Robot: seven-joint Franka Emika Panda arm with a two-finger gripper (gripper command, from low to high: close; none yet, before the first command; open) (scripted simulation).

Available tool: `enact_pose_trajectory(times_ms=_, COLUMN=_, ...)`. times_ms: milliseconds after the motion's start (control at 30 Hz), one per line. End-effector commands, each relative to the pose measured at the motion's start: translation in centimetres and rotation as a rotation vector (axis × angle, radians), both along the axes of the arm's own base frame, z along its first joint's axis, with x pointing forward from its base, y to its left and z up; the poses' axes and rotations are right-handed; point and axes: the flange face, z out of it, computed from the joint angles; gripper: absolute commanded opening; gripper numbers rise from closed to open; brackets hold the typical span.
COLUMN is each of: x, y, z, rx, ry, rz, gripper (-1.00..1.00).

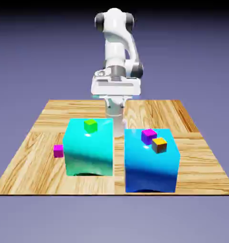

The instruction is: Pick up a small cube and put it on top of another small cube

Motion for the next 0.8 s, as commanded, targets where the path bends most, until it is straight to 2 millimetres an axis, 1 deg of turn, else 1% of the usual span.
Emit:
enact_pose_trajectory(times_ms=0, x=0.4, y=-2.0, z=-0.6, rx=0.053, ry=0.044, rz=-0.069, gripper=0.0)
enact_pose_trajectory(times_ms=100, x=0.8, y=-7.7, z=-2.6, rx=0.222, ry=0.166, rz=-0.269, gripper=0.0)
enact_pose_trajectory(times_ms=200, x=0.3, y=-13.0, z=-4.7, rx=0.406, ry=0.269, rz=-0.457, gripper=0.0)
enact_pose_trajectory(times_ms=333, x=-1.3, y=-19.5, z=-7.3, rx=0.67, ry=0.371, rz=-0.684, gripper=0.0)
enact_pose_trajectory(times_ms=467, x=-3.7, y=-25.2, z=-9.4, rx=0.954, ry=0.424, rz=-0.879, gripper=0.0)
enact_pose_trajectory(times_ms=600, x=-7.8, y=-28.4, z=-15.6, rx=1.239, ry=0.53, rz=-1.055, gripper=0.0)
enact_pose_trajectory(times_ms=767, x=-13.5, y=-31.2, z=-22.3, rx=1.636, ry=0.564, rz=-1.235, gripper=0.0)
